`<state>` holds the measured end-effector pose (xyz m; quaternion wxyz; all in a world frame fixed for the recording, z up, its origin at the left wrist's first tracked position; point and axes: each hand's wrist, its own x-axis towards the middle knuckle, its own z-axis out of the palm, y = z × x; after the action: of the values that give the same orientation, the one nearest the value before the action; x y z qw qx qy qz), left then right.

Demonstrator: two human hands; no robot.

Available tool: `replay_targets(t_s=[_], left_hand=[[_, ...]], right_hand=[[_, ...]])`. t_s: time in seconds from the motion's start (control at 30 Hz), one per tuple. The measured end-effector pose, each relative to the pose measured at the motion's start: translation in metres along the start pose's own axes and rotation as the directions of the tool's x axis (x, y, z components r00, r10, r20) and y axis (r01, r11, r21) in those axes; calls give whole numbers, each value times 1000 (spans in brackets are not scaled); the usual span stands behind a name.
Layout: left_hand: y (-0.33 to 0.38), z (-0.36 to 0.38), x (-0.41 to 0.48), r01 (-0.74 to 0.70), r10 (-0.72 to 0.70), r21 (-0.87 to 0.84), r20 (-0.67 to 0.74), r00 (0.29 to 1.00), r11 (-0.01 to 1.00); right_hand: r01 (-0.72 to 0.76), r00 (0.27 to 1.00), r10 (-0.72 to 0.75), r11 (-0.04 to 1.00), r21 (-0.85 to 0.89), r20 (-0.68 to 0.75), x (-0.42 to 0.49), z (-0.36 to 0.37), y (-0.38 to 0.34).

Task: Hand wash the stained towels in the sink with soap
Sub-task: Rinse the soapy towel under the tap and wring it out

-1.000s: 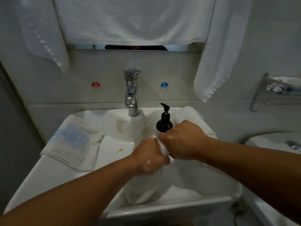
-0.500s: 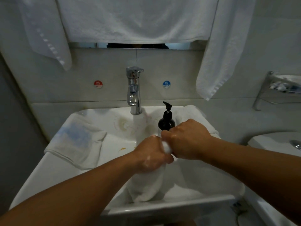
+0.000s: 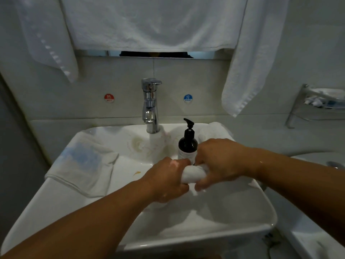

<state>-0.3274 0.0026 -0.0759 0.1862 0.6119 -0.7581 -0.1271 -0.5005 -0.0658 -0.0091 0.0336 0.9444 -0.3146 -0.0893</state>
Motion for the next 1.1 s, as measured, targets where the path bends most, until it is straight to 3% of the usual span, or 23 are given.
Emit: replay_targets(t_s=[0.13,0.2,0.37,0.57,0.87,1.03,1.1], left_hand=[[9,3,-2,-13,17,50,-80,997,999],[9,3,-2,37,-33,85,-51,998,996],[10,3,-1,177,-177,14,123,976,984],[12,6,0,233,-190,-180,226,955,956],[22,6,-4,288,-178,-500,256,950,817],[22,0,-3,292,-156,-535,286,945,793],[18,-5,-3,256,-134,-475,276,952,842]], right_hand=[[-108,957,37,966,235,287,17,4,-9],[-141,937,59,966,218,345,17,9,-14],[-99,994,93,988,-121,-56,4,28,-31],[29,926,-113,973,-230,-359,2,51,-21],[81,816,-225,957,-280,-532,3,62,-6],[95,763,-243,959,-267,-599,5,67,-6],[91,760,-212,971,-223,-614,7,69,-5]])
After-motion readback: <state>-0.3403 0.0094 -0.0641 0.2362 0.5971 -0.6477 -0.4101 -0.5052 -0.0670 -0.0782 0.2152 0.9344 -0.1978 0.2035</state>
